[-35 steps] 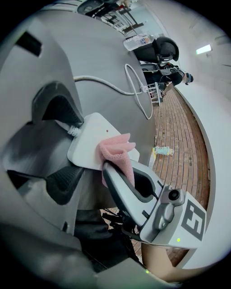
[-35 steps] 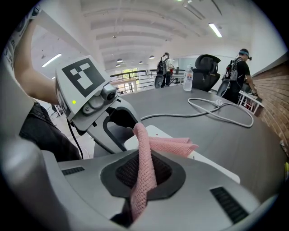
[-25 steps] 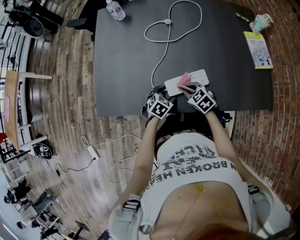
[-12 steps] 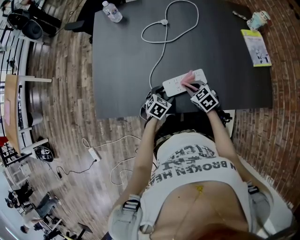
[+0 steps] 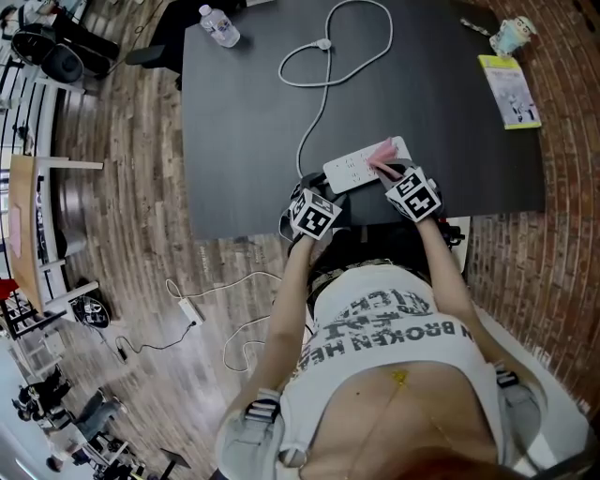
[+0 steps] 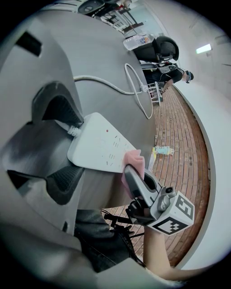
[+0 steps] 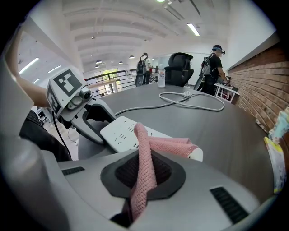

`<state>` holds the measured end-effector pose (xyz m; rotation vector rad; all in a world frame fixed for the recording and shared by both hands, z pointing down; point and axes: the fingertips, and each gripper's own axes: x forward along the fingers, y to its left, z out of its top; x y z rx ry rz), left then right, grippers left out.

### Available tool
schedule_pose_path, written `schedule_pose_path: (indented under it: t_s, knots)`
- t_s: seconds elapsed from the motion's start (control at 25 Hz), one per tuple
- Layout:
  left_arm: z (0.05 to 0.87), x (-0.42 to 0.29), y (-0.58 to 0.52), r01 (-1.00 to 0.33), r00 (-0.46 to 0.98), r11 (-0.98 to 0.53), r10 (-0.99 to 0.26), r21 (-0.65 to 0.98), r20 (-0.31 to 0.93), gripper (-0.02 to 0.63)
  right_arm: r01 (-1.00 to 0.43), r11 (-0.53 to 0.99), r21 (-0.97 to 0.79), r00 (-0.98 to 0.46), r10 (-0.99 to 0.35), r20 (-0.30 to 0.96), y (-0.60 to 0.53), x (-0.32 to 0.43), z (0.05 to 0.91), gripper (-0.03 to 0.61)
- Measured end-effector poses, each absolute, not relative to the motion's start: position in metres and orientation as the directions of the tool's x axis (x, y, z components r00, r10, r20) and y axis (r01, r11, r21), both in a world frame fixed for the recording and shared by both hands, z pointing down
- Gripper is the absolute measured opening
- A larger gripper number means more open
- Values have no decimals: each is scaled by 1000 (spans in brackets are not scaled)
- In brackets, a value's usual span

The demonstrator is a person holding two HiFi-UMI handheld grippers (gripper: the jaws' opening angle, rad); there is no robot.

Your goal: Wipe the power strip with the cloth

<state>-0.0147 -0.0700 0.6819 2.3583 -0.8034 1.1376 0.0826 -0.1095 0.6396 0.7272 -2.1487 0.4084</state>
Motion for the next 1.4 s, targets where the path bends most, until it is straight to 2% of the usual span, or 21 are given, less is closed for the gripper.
schedule_pose_path:
  t_s: [0.92,1.4]
  knots:
    - [682,-14,-70,-643,510,-758,-320,108,798,282,-716,698,-19,-429,-418,801,-123,125,641,15]
    - [682,-13,-71,-641,514,-760,-321,108,795,282,-828,561,3,-330,-491,806,-140,168,641,17]
